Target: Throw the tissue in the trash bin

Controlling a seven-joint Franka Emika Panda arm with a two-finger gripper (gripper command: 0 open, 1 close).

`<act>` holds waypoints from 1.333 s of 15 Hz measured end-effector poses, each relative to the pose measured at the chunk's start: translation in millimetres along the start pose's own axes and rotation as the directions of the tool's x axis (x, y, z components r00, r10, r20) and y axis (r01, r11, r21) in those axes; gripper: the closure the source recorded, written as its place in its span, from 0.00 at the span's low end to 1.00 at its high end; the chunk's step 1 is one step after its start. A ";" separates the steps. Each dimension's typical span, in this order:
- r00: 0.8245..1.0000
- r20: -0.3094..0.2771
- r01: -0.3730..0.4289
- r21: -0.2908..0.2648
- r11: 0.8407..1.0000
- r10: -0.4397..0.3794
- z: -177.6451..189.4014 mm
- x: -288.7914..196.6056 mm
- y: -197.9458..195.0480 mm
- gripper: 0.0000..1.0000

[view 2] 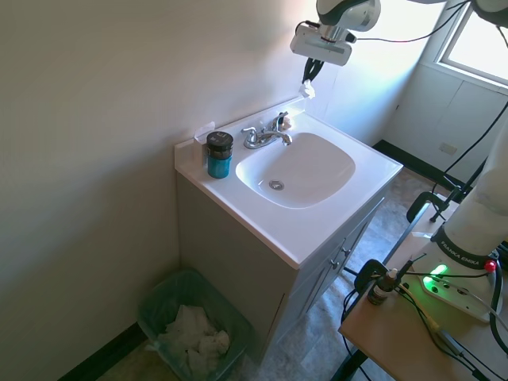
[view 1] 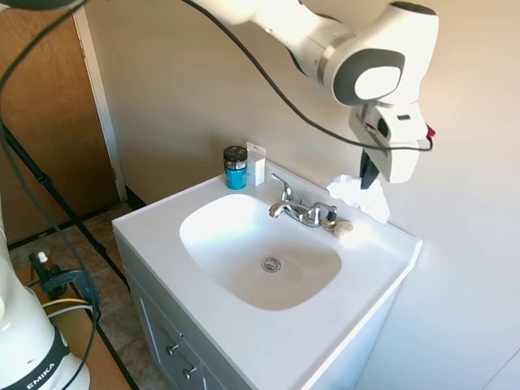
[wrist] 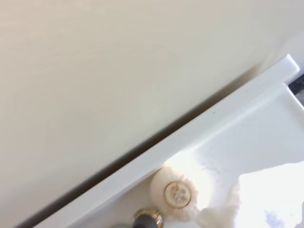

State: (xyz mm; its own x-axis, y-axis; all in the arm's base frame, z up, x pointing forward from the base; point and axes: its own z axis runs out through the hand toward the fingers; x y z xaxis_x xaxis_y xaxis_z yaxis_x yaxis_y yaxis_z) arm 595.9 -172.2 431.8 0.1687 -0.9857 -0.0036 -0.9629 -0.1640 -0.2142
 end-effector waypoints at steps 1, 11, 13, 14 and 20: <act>1.000 -0.010 0.029 0.008 1.000 -0.029 -13.0 -24.3 0.5 1.00; 0.947 -0.133 0.301 0.040 0.953 -0.294 -79.9 -337.9 17.9 1.00; 0.926 -0.149 0.355 0.033 0.934 -0.347 -70.0 -401.0 23.1 1.00; 0.916 -0.153 0.380 0.030 0.924 -0.372 -64.8 -427.8 21.2 1.00; 0.841 -0.146 0.518 -0.064 0.853 -0.521 0.5 -542.3 -7.9 1.00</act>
State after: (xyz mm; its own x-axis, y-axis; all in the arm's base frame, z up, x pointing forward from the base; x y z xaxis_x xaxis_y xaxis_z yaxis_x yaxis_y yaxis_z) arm 512.1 363.6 435.0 0.6132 -0.7488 0.2516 -0.7474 -0.6530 -0.1222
